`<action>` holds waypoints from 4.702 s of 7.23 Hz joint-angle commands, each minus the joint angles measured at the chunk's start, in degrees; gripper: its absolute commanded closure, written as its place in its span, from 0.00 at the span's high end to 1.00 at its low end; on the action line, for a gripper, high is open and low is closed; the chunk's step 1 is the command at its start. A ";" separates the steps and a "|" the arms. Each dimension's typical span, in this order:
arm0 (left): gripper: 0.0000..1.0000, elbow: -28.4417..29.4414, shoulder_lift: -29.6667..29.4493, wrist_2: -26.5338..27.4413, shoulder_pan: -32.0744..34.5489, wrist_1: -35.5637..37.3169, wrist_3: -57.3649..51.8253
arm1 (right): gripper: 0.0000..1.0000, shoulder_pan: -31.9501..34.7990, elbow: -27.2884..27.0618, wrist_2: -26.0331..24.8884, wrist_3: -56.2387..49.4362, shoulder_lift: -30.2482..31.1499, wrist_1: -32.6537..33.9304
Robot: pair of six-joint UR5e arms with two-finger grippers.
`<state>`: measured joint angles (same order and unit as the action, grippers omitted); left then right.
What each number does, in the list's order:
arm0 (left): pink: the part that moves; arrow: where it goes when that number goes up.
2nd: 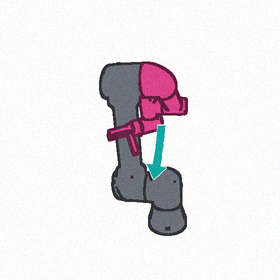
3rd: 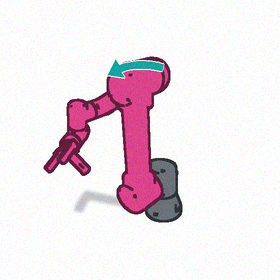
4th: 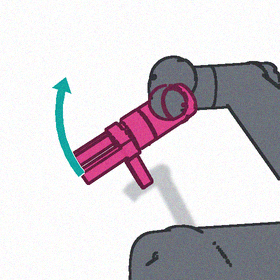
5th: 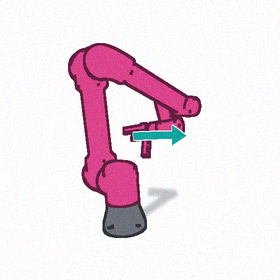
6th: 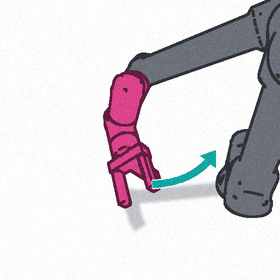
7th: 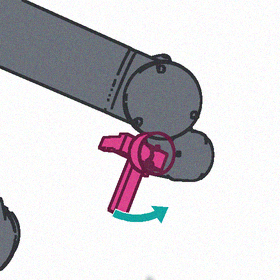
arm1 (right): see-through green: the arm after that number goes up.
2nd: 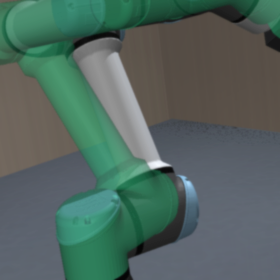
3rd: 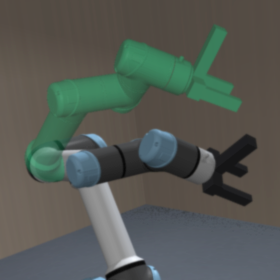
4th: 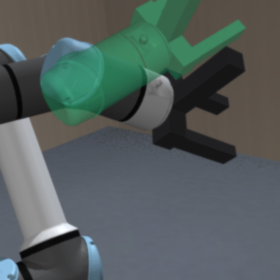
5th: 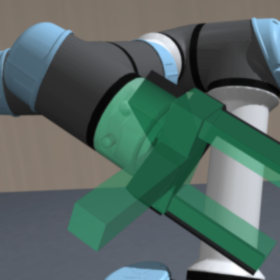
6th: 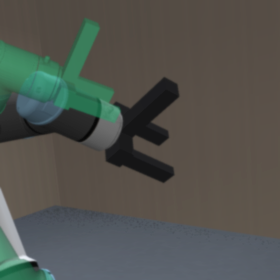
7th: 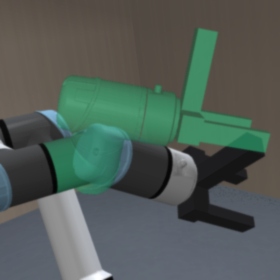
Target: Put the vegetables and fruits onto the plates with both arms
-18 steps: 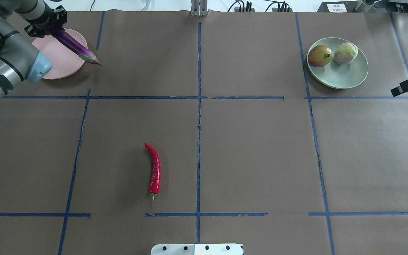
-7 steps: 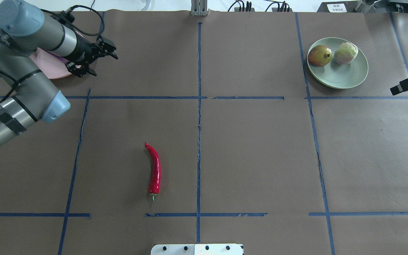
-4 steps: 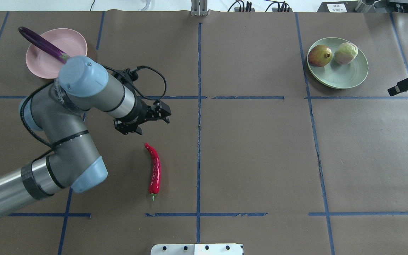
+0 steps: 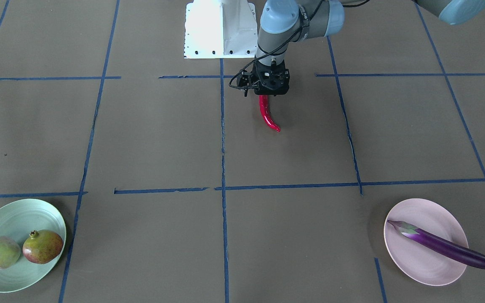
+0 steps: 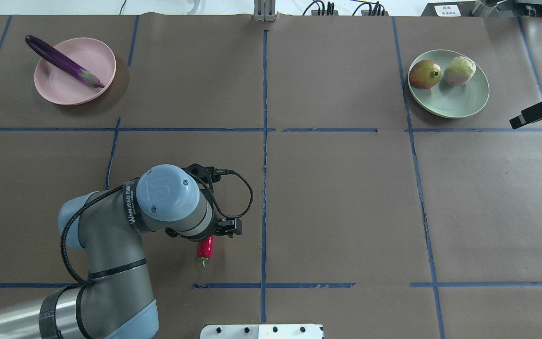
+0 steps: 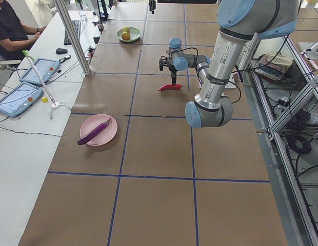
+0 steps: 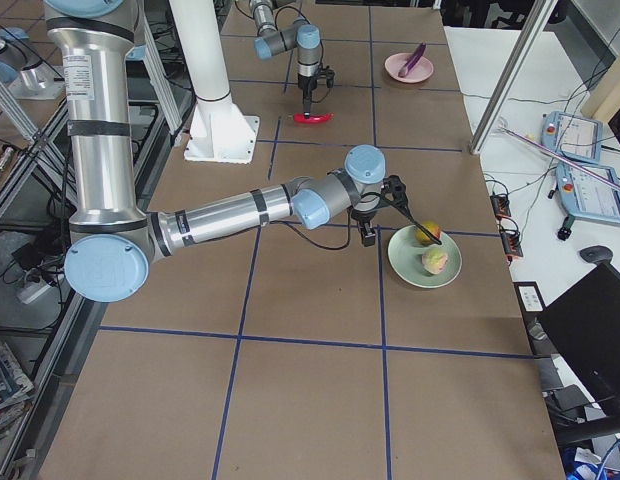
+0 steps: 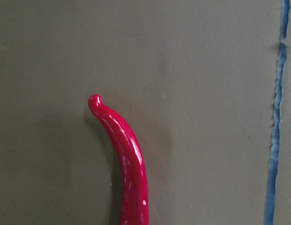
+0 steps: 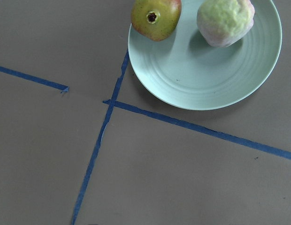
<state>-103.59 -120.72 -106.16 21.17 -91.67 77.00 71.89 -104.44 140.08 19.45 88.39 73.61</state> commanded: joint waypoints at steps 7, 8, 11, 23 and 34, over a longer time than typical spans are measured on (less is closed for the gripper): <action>0.00 1.30 -0.74 -1.06 5.94 -0.27 -4.67 | 1.00 -1.58 0.20 -0.16 0.15 -0.06 -0.13; 0.00 -0.80 -0.74 -0.72 11.12 -0.61 -3.89 | 1.00 -1.58 0.20 -0.16 0.15 -0.06 -0.13; 0.01 3.18 1.54 -0.89 27.39 -0.62 11.16 | 1.00 -1.58 0.02 -0.16 0.15 0.20 -0.13; 1.00 29.21 1.01 -10.60 40.44 -26.57 2.88 | 1.00 -1.49 -2.70 0.10 0.24 1.16 0.57; 1.00 0.48 38.02 -32.01 64.70 3.03 -87.05 | 1.00 12.84 -5.96 -2.71 -3.54 13.73 12.00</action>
<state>-103.85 -82.73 -137.62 84.21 -95.26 -3.17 84.59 -110.14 137.15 16.02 100.89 85.50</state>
